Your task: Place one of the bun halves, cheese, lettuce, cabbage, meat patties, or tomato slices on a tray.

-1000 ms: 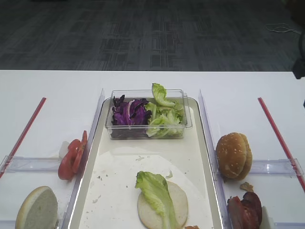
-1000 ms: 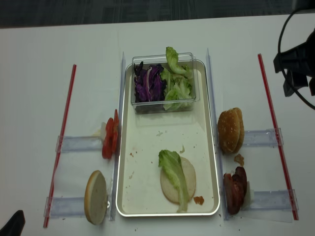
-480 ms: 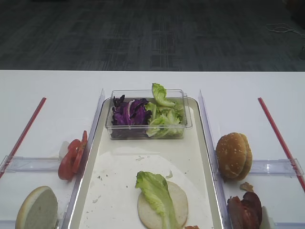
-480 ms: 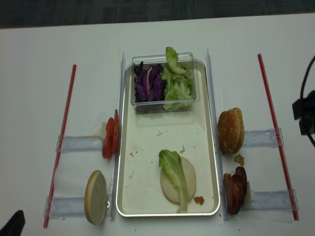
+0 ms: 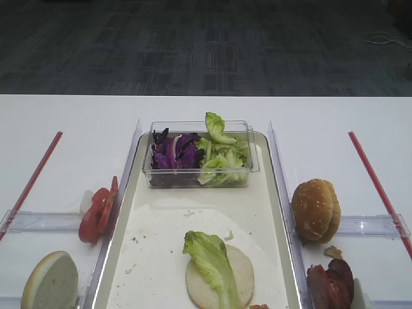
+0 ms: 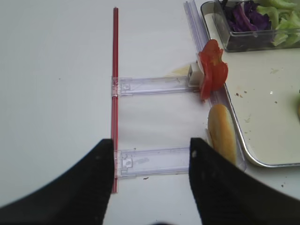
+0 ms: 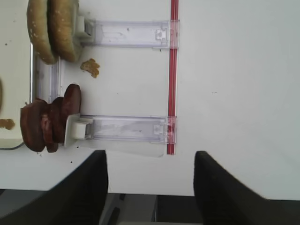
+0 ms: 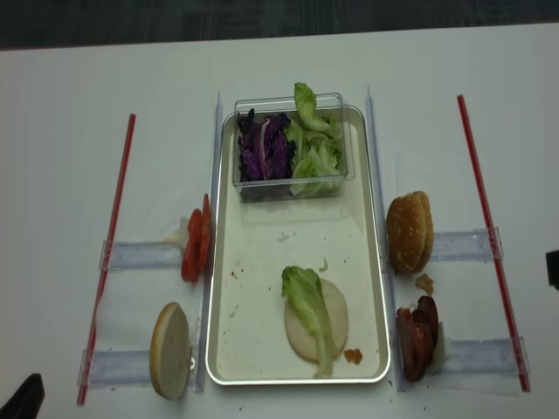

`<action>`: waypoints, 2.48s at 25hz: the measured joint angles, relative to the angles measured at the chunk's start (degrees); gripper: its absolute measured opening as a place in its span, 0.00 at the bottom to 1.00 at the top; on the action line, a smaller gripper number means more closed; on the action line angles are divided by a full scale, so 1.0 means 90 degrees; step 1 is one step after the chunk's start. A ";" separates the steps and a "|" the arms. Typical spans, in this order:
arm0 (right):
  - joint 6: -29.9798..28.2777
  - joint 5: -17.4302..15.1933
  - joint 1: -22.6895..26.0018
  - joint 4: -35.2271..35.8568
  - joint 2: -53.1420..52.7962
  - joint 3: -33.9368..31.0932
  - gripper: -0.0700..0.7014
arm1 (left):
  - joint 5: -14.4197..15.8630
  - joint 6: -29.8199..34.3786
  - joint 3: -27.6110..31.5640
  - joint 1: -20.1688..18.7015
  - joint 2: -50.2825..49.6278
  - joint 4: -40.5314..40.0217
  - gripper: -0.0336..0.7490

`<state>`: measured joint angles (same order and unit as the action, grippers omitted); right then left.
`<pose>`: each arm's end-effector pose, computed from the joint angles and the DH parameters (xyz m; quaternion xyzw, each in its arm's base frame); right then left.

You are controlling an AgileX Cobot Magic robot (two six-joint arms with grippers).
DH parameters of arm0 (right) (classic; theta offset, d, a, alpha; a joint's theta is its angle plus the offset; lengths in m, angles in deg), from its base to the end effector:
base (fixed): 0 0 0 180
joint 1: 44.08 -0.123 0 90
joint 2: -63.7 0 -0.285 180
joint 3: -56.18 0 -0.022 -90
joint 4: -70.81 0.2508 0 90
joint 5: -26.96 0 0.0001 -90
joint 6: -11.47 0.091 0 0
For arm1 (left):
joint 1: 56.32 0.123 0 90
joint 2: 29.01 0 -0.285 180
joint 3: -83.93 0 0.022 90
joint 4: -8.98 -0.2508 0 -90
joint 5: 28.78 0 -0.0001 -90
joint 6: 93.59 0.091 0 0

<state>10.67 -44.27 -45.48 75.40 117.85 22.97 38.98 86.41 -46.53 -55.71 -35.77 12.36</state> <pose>0.1155 0.0097 0.3031 -0.0132 0.9817 0.0406 0.1854 -0.0113 -0.0051 0.2631 -0.0018 0.8828 -0.0268 0.4690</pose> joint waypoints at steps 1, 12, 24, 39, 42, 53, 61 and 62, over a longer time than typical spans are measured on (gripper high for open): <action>0.0000 0.0000 0.0000 -0.0011 -0.0122 -0.0112 0.65 | 0.0000 0.0000 0.0000 0.0000 0.0000 0.0000 0.49; 0.0000 -0.0025 0.0000 -0.0124 -0.1359 -0.1270 0.65 | 0.0000 0.0000 0.0000 0.0000 0.0000 0.0000 0.49; 0.0000 0.0308 0.0000 -0.0138 -0.2387 -0.1685 0.65 | 0.0000 0.0000 0.0000 0.0000 0.0000 0.0000 0.49; -0.0151 0.0673 0.0000 -0.0130 -0.2443 -0.1909 0.65 | 0.0000 0.0000 0.0000 0.0000 0.0000 0.0000 0.49; -0.0151 0.0673 0.0000 -0.0130 -0.2443 -0.1909 0.65 | 0.0000 0.0000 0.0000 0.0000 0.0000 0.0000 0.49; -0.0151 0.0673 0.0000 -0.0121 -0.3491 -0.1909 0.65 | 0.0000 0.0000 0.0000 0.0000 0.0000 0.0000 0.49; -0.0165 0.0631 0.0000 -0.0121 -0.4723 -0.1909 0.65 | 0.0000 0.0000 0.0000 0.0000 0.0000 0.0000 0.49; -0.0177 0.0631 0.0000 -0.0121 -0.4886 -0.1909 0.65 | 0.0000 0.0000 0.0000 0.0000 0.0000 0.0000 0.49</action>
<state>9.07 -38.59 -45.48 74.30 73.88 5.79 38.98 86.41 -46.53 -55.71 -35.77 12.36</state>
